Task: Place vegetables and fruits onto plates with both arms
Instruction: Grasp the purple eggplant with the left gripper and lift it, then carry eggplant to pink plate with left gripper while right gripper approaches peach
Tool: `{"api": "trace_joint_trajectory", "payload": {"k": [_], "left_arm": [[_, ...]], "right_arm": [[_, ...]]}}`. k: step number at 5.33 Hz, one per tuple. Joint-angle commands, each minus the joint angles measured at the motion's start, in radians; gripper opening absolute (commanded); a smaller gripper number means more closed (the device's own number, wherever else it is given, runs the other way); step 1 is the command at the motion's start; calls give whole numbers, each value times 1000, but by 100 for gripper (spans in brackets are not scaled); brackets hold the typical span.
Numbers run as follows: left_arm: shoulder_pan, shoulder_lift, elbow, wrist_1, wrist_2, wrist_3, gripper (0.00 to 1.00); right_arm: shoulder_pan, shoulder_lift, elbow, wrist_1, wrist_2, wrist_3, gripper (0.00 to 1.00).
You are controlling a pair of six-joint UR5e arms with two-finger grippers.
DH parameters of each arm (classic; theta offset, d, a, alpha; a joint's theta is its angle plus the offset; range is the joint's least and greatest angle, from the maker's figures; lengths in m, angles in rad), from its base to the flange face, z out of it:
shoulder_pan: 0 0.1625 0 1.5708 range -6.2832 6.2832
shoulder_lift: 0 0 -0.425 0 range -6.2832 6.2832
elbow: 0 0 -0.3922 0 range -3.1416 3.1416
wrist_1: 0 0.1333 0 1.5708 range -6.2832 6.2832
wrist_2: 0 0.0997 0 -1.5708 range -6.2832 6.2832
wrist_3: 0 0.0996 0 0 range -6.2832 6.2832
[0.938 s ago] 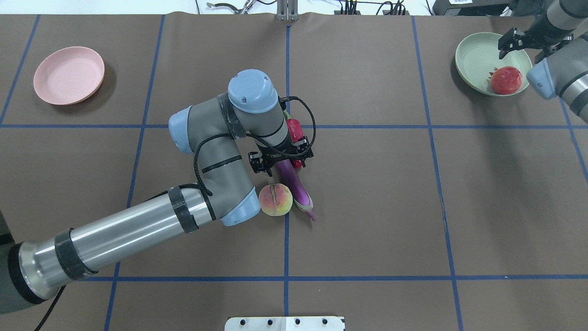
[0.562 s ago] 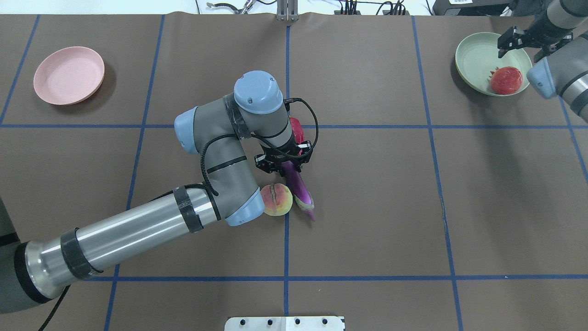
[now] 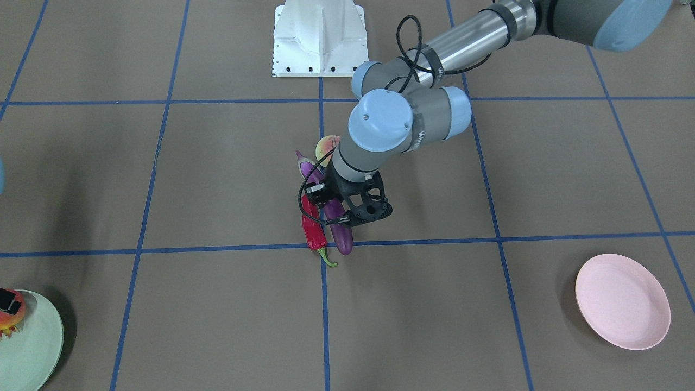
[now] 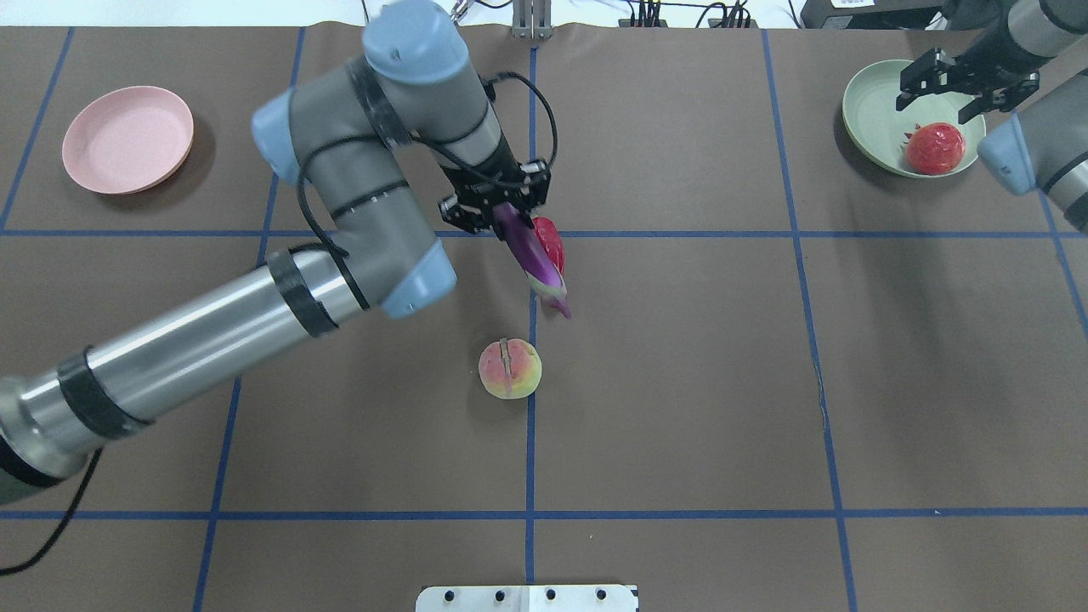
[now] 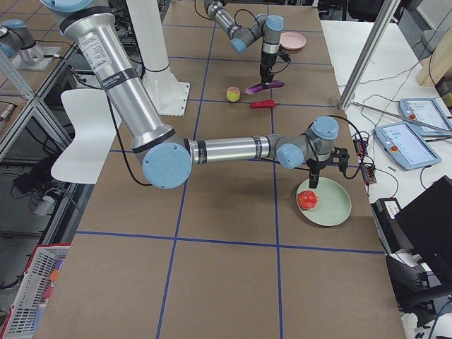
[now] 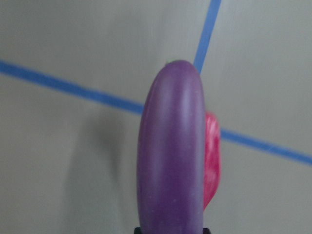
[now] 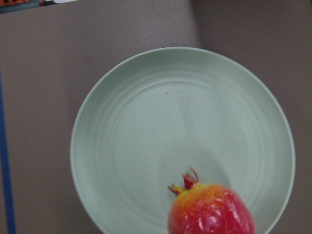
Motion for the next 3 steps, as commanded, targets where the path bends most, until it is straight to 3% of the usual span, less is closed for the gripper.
{"api": "trace_joint_trajectory", "payload": {"k": [1, 2, 3], "left_arm": [[-211, 67, -11, 15, -150, 16, 0], [-282, 162, -5, 17, -149, 192, 0], [-373, 209, 77, 22, -149, 405, 0]], "right_arm": [[-169, 2, 170, 8, 9, 305, 100], [-246, 10, 225, 8, 0, 423, 100], [-320, 17, 277, 8, -45, 525, 100]]}}
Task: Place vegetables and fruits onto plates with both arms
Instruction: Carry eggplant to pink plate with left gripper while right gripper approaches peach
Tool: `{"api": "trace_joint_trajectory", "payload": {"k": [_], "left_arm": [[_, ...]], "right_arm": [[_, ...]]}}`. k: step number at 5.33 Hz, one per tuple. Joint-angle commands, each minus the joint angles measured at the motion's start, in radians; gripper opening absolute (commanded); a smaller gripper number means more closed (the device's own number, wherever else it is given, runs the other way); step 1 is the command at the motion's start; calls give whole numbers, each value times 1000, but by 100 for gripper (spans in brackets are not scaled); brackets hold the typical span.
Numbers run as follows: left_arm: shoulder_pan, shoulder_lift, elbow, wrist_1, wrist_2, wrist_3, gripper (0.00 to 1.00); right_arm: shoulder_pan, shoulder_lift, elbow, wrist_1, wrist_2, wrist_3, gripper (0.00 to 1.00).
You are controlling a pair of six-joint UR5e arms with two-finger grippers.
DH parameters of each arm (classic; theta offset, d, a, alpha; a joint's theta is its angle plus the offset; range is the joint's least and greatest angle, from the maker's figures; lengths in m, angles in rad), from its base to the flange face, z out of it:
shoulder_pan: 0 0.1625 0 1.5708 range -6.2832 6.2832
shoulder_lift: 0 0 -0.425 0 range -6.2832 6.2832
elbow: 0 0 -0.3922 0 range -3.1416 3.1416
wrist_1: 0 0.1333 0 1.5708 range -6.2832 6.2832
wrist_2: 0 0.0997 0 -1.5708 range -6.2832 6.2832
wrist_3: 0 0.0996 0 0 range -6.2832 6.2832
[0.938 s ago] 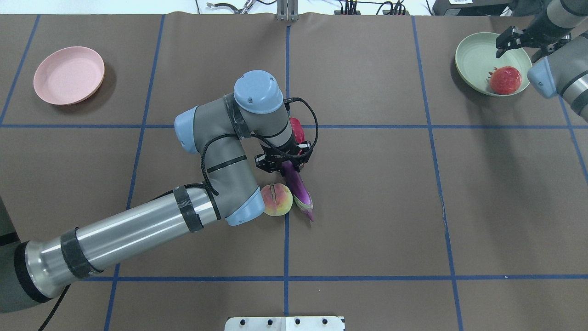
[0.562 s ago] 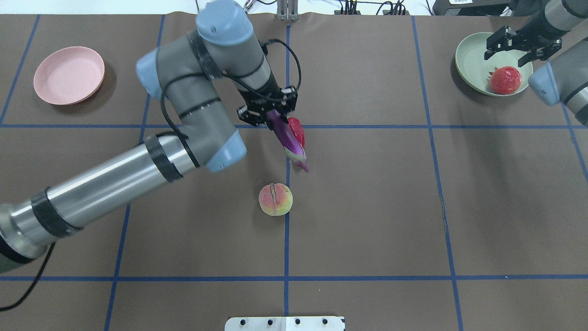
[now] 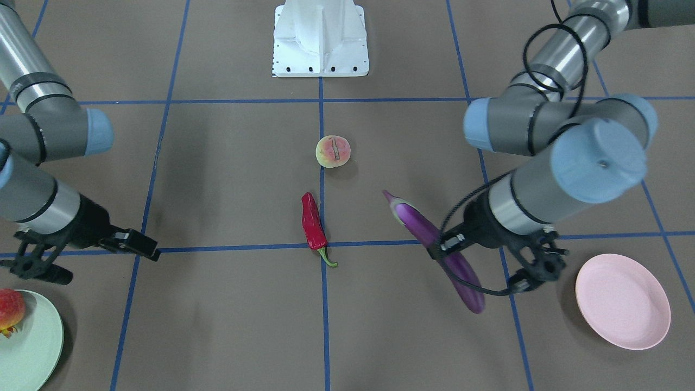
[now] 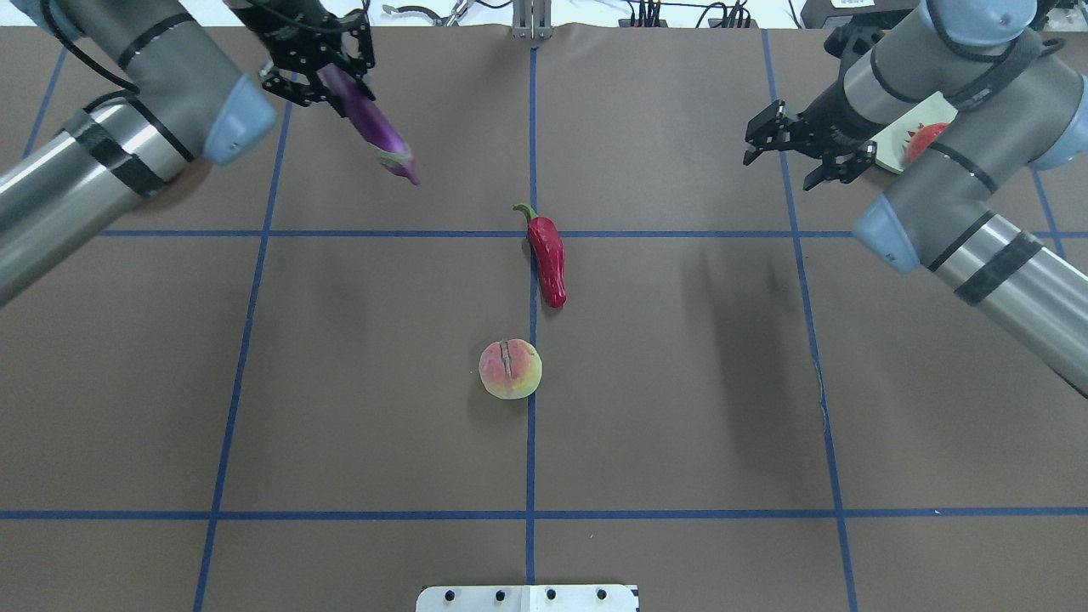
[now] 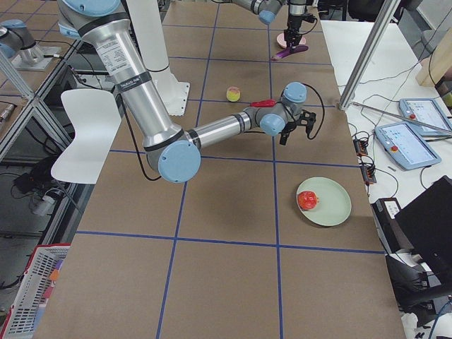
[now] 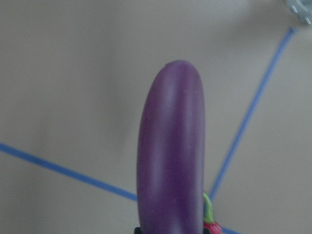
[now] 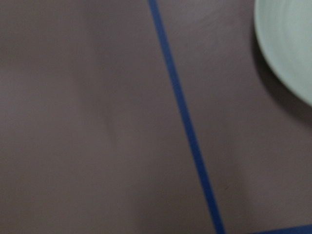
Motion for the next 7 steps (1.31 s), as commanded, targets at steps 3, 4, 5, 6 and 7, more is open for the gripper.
{"api": "trace_joint_trajectory", "payload": {"k": [3, 4, 5, 6, 7], "left_arm": [[-206, 72, 382, 2, 37, 566, 0], [-198, 106, 389, -3, 43, 565, 0], [-186, 93, 443, -7, 131, 561, 0], [-186, 91, 479, -24, 141, 559, 11], [-186, 91, 491, -42, 141, 556, 15]], "right_arm": [[-231, 91, 55, -4, -231, 264, 100], [-255, 105, 51, -12, -283, 282, 100], [-287, 189, -29, -6, -339, 340, 100], [-304, 264, -115, -3, -360, 348, 100], [-306, 266, -114, -3, -358, 352, 100]]}}
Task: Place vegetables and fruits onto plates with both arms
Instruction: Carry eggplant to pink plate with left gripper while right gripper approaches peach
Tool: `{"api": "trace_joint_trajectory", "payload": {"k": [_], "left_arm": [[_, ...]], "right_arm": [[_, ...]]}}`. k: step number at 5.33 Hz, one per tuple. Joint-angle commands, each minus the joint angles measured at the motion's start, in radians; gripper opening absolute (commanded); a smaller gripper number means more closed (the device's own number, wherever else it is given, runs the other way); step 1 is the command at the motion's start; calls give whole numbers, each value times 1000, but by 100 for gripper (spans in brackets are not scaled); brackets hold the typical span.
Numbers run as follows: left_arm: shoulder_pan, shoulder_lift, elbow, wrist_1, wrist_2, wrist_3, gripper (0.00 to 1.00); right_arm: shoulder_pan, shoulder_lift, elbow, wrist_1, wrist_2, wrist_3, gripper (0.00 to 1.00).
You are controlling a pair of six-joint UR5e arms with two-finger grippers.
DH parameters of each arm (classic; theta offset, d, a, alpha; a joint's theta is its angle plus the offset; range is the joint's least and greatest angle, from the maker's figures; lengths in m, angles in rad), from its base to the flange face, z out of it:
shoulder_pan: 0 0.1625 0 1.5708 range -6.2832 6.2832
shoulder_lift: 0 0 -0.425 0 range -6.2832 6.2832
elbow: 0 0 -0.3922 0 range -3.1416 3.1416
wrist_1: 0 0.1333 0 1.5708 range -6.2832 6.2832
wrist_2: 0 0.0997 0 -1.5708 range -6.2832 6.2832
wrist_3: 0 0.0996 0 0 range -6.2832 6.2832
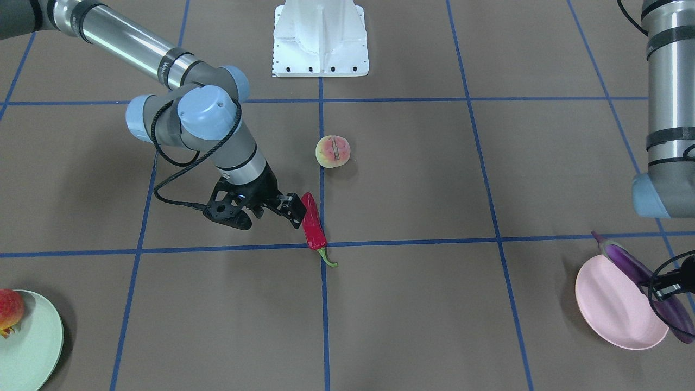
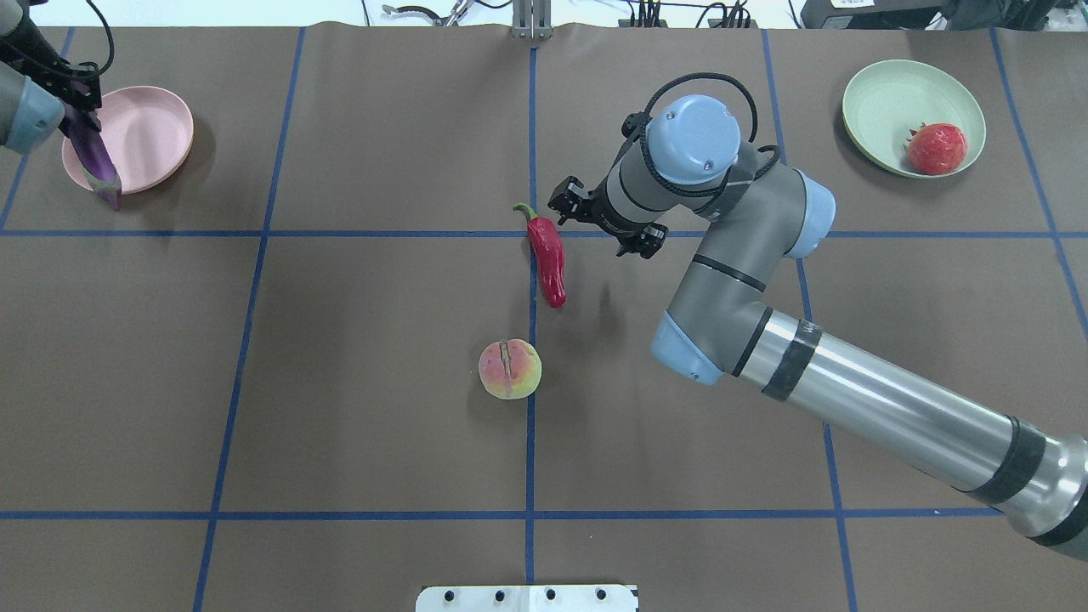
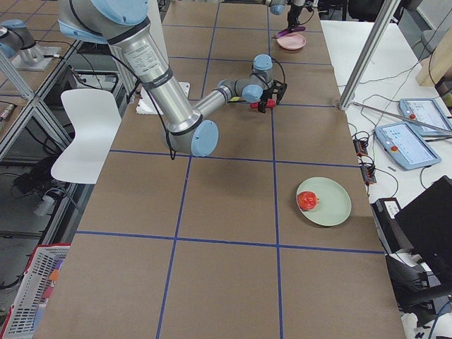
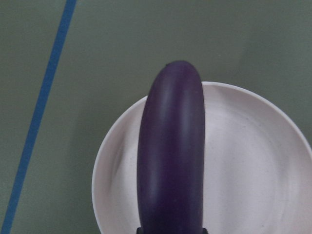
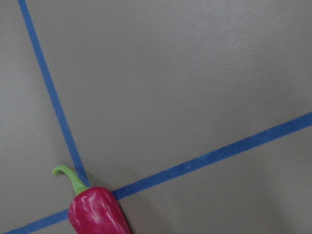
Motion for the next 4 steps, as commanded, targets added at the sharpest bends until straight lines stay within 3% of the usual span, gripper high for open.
{"api": "trace_joint_trajectory", "payload": {"k": [1, 2, 4], "left_arm": [[-2, -1, 34, -39, 7, -2, 43], [-2, -1, 34, -48, 7, -10, 99], [-2, -1, 30, -51, 5, -10, 100]], "right_arm": [[-19, 28, 4, -2, -4, 48, 100], [-65, 5, 100, -32, 9, 94, 100], [-157, -14, 197, -155, 8, 189, 100]]}}
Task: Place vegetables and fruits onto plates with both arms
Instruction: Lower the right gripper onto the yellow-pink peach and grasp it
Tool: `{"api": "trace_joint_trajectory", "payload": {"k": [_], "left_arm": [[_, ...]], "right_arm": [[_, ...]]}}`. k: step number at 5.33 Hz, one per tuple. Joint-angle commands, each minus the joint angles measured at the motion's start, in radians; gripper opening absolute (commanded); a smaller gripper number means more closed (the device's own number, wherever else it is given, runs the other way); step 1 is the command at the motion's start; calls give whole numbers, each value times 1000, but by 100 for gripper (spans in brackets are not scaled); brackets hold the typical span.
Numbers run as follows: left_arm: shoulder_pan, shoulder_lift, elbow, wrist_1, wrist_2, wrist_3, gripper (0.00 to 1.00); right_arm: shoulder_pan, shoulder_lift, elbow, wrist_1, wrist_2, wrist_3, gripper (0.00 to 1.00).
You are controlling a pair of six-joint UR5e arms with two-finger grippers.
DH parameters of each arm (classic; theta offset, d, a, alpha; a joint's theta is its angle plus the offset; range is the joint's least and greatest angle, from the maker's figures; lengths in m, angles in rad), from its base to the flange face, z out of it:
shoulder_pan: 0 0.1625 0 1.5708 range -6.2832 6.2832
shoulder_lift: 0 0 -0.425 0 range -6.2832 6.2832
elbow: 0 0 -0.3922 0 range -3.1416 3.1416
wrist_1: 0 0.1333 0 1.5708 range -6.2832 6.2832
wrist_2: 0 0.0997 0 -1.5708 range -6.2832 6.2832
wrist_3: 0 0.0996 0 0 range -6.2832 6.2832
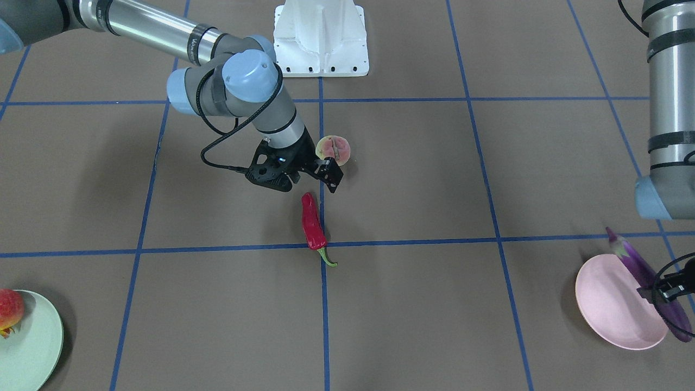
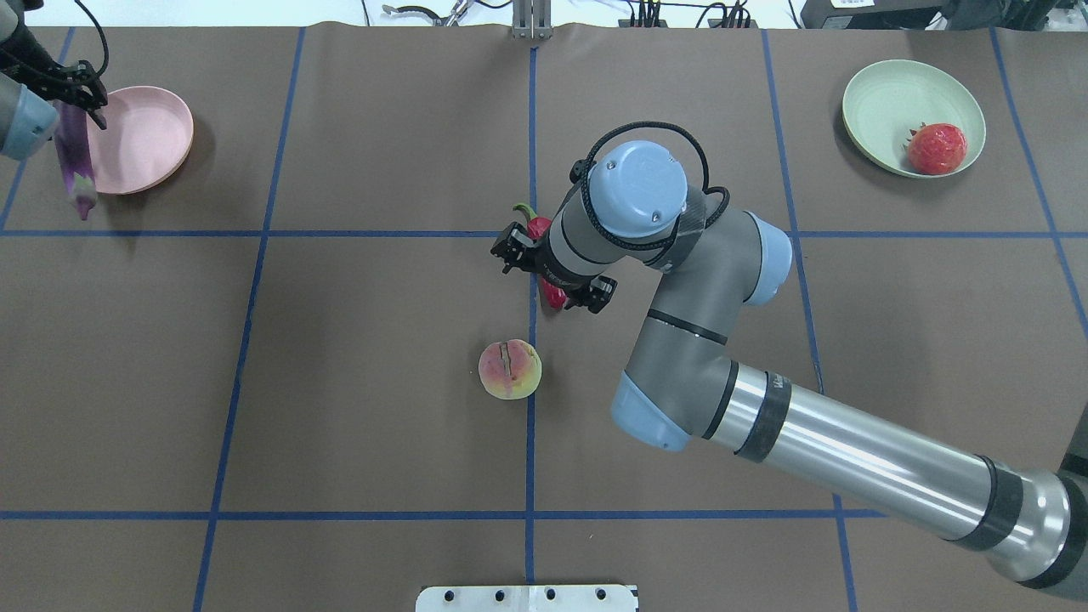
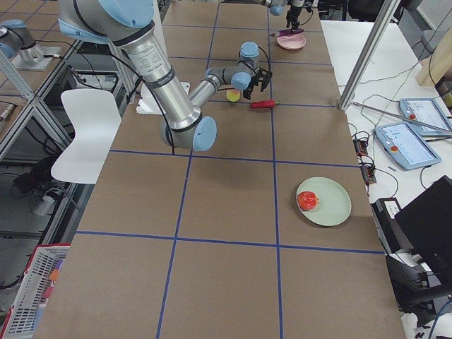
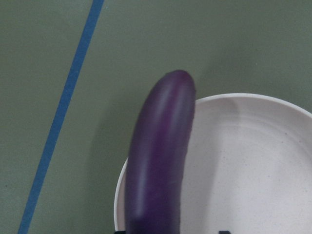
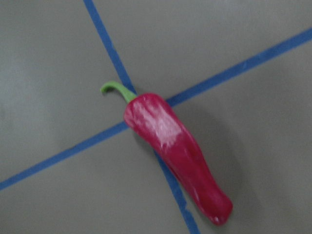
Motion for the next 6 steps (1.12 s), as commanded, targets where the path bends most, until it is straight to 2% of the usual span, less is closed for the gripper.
{"api": "trace_joint_trajectory", "payload": {"k": [1, 2, 3, 6], "left_arm": [[0, -1, -7, -3, 0, 0, 100], [0, 5, -10, -17, 0, 0, 100], [-2, 8, -13, -20, 0, 0, 100], [-2, 15, -42, -33, 0, -31, 100]], "right_arm": [[-41, -11, 64, -132, 5, 161, 100], [-53, 4, 85, -221, 6, 287, 100], [-60, 6, 95, -259, 9, 317, 100], [-71, 77, 41, -262, 6, 556, 100]]}}
